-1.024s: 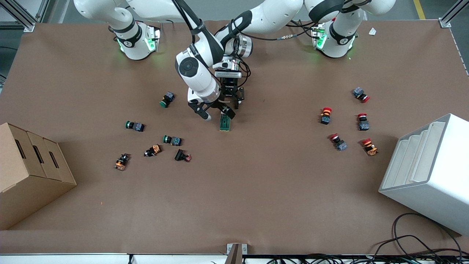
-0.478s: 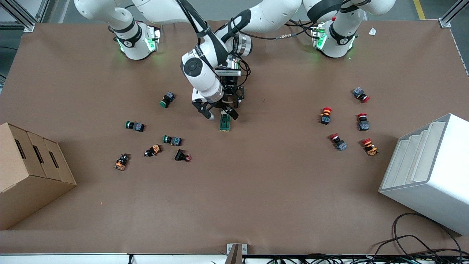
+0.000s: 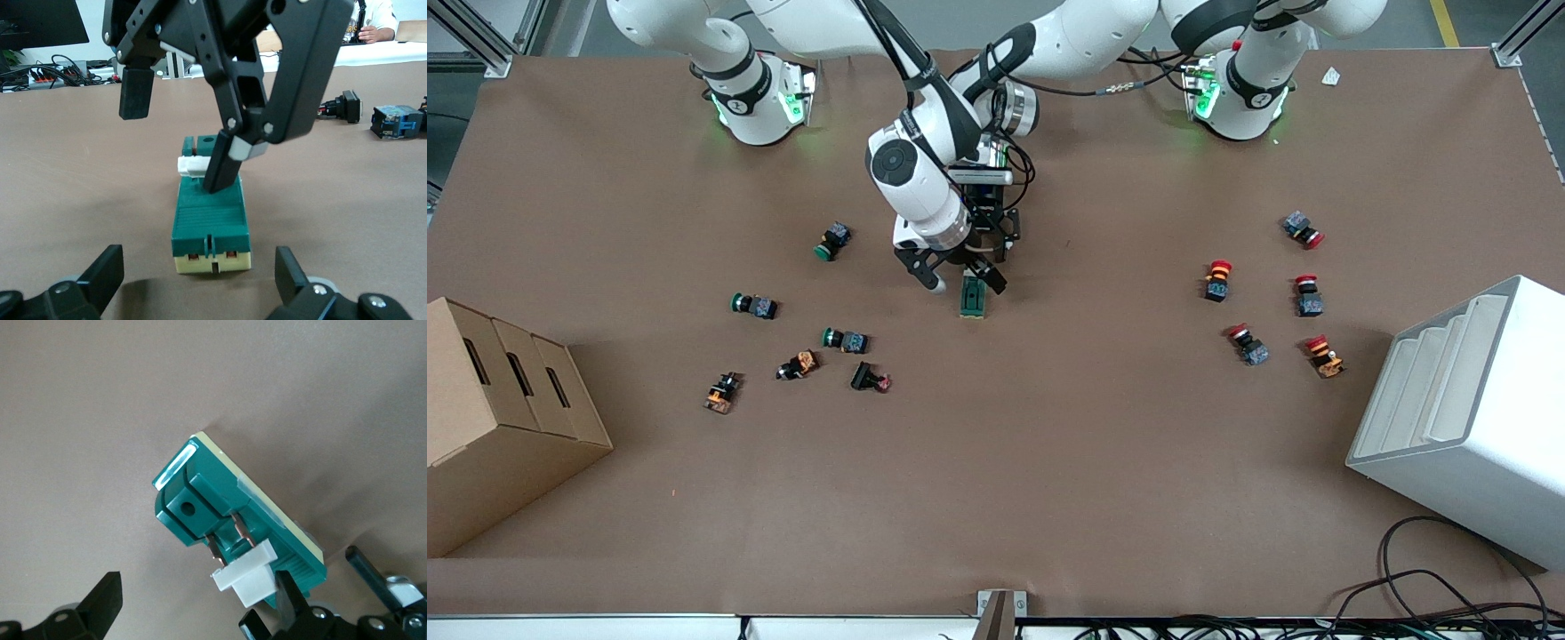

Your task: Close load switch with both arms

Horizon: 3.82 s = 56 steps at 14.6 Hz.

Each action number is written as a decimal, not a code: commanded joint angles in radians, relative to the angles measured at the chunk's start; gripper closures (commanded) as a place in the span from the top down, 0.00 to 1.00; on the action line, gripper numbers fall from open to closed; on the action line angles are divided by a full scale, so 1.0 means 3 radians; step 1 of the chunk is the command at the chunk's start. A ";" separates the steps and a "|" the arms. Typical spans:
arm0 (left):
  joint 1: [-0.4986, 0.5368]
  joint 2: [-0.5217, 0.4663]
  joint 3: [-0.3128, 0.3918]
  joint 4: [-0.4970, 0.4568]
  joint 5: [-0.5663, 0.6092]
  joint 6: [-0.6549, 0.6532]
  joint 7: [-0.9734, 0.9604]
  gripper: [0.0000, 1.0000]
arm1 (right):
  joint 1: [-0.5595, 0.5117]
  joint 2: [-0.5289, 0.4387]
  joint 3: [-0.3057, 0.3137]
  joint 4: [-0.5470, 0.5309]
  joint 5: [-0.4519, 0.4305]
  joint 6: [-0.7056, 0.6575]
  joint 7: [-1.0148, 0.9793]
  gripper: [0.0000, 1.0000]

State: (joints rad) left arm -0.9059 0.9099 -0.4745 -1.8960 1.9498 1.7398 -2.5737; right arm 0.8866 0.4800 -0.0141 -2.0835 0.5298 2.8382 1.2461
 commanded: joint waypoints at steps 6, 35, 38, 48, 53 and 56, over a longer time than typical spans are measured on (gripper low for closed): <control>-0.0048 0.0056 0.0032 0.0051 0.0061 -0.0078 -0.0017 1.00 | -0.0128 0.0072 -0.0025 0.0262 0.0059 0.0040 -0.0053 1.00; -0.0033 0.0045 0.0043 0.0066 0.0061 -0.0088 -0.0022 1.00 | -0.0557 0.0037 -0.0391 0.0712 -0.0012 -0.0981 -0.0864 1.00; -0.0028 0.0045 0.0043 0.0072 0.0061 -0.0088 -0.0022 1.00 | -0.0557 -0.0188 -0.0821 0.0712 -0.0022 -0.1579 -0.1533 1.00; -0.0012 0.0030 0.0038 0.0092 0.0056 -0.0088 -0.0027 1.00 | -0.1175 -0.0664 -0.1579 0.1135 -0.0865 -0.3261 -0.3324 1.00; -0.0002 -0.0016 0.0027 0.0092 0.0041 -0.0052 0.0019 1.00 | -0.1772 -0.0654 -0.1386 0.1836 -0.1249 -0.4029 -0.3779 1.00; -0.0002 -0.0026 0.0002 0.0097 -0.0015 -0.0042 0.0070 1.00 | -0.2253 -0.0654 -0.0998 0.2112 -0.1448 -0.4316 -0.3990 1.00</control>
State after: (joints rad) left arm -0.9061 0.9127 -0.4669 -1.8678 1.9498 1.7266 -2.5727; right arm 0.3072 0.2848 -0.4083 -1.5005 0.1422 1.5912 0.0809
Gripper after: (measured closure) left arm 0.000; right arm 0.000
